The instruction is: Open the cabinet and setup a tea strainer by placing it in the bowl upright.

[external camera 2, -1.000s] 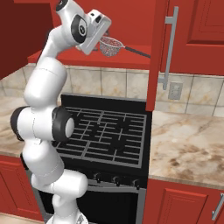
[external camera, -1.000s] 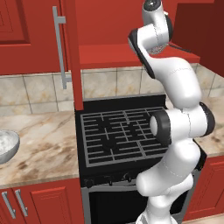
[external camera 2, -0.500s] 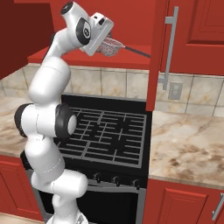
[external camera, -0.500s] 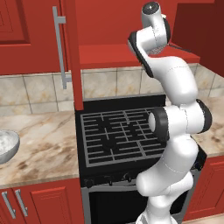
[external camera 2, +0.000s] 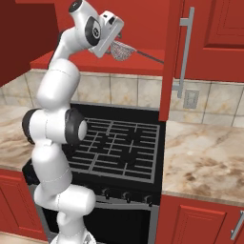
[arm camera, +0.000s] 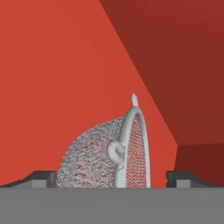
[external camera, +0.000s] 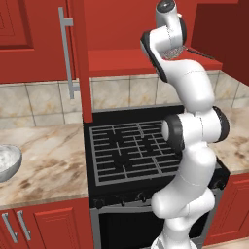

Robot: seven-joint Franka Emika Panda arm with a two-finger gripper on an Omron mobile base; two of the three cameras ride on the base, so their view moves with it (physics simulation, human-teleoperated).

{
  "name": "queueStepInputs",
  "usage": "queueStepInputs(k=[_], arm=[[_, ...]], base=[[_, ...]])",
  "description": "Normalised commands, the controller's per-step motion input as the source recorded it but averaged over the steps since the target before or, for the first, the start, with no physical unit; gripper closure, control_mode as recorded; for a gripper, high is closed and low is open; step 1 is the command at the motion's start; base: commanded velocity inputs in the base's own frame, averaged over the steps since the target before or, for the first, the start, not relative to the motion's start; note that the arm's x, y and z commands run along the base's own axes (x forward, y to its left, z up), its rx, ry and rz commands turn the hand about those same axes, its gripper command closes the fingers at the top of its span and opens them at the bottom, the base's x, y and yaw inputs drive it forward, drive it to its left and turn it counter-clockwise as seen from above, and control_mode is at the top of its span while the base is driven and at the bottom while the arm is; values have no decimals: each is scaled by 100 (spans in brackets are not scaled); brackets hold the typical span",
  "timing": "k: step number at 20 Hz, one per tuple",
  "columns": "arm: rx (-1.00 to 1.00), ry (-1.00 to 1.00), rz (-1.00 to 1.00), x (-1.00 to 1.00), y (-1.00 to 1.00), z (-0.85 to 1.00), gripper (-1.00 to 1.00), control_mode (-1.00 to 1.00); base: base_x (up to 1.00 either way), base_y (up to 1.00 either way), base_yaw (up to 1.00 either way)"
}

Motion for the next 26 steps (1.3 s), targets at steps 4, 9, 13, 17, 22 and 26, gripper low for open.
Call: queueStepInputs(k=[4, 9, 13, 17, 22, 26], arm=[[0, 0, 4, 12, 0, -5, 100, -100], [0, 0, 1, 3, 0, 0, 100, -100], [0, 0, 0, 0, 0, -1, 100, -100], [-4, 1, 0, 0, 11, 0, 100, -100], [-20, 0, 0, -17, 38, -4, 100, -100], [-17, -5, 0, -36, 38, -1, 100, -100]], base=[[0, 0, 0], [0, 0, 0], [0, 0, 0], [0, 0, 0], [0, 0, 0], [0, 0, 0]])
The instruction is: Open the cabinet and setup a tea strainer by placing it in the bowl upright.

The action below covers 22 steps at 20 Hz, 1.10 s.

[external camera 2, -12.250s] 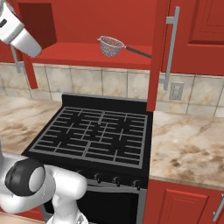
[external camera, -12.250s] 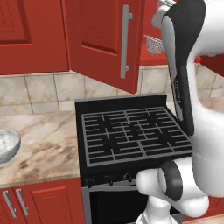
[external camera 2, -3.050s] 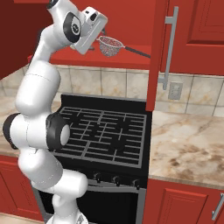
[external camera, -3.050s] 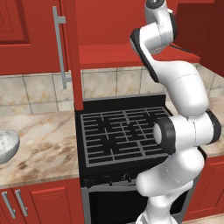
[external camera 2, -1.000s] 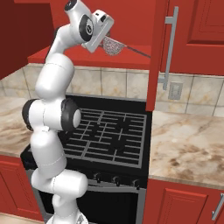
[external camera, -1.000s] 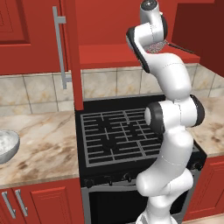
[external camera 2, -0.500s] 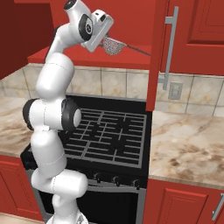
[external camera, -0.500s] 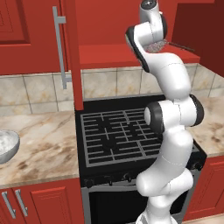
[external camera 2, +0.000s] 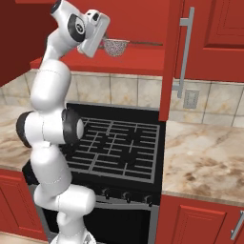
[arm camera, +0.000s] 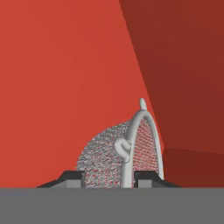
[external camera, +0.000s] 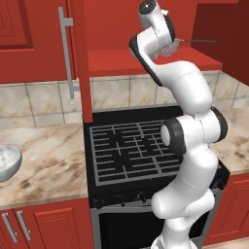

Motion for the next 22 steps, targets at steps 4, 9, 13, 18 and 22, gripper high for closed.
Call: queueStepInputs(k=[4, 9, 13, 18, 22], arm=[[-11, -11, 0, -41, 19, -9, 100, -100], [-8, -20, 0, -57, 12, -3, 100, -100], [-2, -14, -2, -82, 13, -1, 100, -100], [0, -1, -1, -100, 27, 0, 100, -100], [0, 0, -2, -100, 32, 26, 100, -100]], base=[[0, 0, 0], [0, 0, 0], [0, 0, 0], [0, 0, 0], [0, 0, 0]])
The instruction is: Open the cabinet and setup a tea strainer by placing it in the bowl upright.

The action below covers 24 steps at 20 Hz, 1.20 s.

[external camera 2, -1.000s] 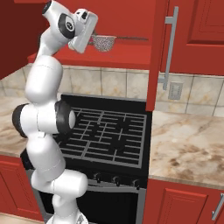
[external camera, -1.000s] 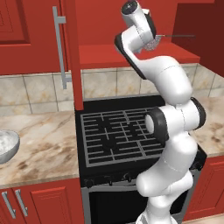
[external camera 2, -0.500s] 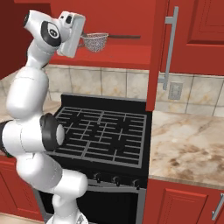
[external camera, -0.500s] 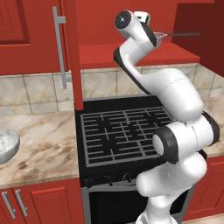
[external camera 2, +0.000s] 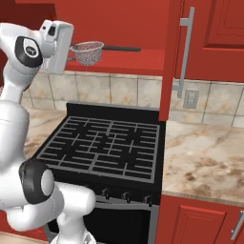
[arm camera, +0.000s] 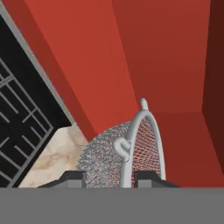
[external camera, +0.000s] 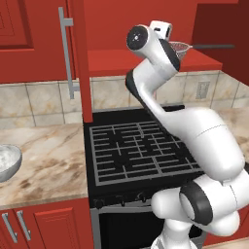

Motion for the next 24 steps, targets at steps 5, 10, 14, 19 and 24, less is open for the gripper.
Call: queueStepInputs(k=[5, 10, 14, 19, 24], arm=[[0, 1, -3, -100, 17, 48, 100, -100], [7, 16, -1, -100, 11, 10, 100, -100], [16, 18, 0, -100, 0, -6, 100, -100], [10, 2, 0, -100, 0, -29, 100, -100], [0, -12, 0, -100, 0, -44, 100, -100]], base=[[0, 0, 0], [0, 0, 0], [0, 0, 0], [0, 0, 0], [0, 0, 0]])
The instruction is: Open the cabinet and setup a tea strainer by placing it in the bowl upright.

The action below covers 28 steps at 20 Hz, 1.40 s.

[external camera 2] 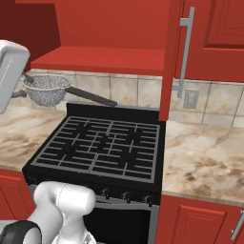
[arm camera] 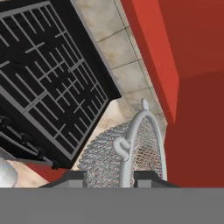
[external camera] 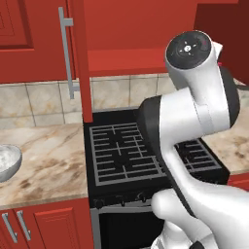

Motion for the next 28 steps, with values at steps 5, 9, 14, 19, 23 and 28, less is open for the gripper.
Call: queueStepInputs(k=[5, 9, 14, 19, 23, 28], arm=[[0, -9, 0, -77, 0, -44, 100, -100], [-1, 0, 0, -23, 11, -58, 100, -100], [0, 1, 0, 2, 6, -38, 100, -100], [-4, 0, 0, 3, 0, -39, 100, -100], [-6, 0, 0, 7, -2, -43, 100, -100], [-3, 0, 0, 4, -10, -21, 100, -100]], base=[[0, 0, 0], [0, 0, 0], [0, 0, 0], [0, 0, 0], [0, 0, 0], [0, 0, 0]])
